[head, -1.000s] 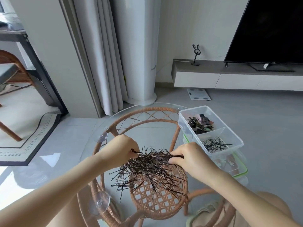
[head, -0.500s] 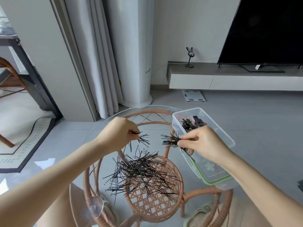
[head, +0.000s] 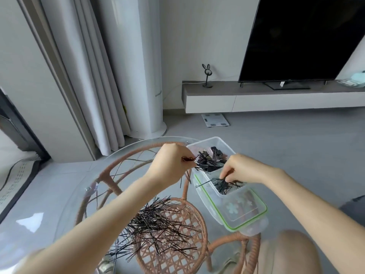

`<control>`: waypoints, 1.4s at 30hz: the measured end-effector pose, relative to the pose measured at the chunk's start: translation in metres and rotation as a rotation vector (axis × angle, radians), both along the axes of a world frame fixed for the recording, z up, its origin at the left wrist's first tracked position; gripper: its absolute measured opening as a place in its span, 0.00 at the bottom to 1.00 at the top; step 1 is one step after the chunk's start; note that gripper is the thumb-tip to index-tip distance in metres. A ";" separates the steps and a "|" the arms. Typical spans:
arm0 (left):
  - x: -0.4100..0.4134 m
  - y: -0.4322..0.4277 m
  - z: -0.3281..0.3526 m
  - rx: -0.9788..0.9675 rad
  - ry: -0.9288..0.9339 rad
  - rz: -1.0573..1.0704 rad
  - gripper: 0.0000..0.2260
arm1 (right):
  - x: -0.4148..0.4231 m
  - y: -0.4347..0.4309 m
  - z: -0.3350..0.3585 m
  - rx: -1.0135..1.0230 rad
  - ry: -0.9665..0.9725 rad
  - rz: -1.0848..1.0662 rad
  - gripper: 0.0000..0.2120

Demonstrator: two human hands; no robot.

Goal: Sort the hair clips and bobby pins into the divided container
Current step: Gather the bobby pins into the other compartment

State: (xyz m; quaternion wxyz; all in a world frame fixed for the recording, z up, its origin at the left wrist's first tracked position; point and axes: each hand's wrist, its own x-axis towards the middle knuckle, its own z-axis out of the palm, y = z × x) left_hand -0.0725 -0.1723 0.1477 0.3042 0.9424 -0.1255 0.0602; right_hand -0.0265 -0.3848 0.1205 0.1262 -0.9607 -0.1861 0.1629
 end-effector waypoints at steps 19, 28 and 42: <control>0.044 -0.116 -0.042 0.403 0.217 -0.235 0.07 | -0.030 -0.057 0.013 0.240 -0.182 -0.228 0.10; 0.036 -0.038 -0.010 0.031 0.268 -0.233 0.14 | -0.063 -0.014 0.029 0.404 -0.355 -0.099 0.11; -0.095 0.133 -0.151 0.220 0.253 0.266 0.36 | -0.109 0.105 -0.124 0.364 -0.321 -0.145 0.39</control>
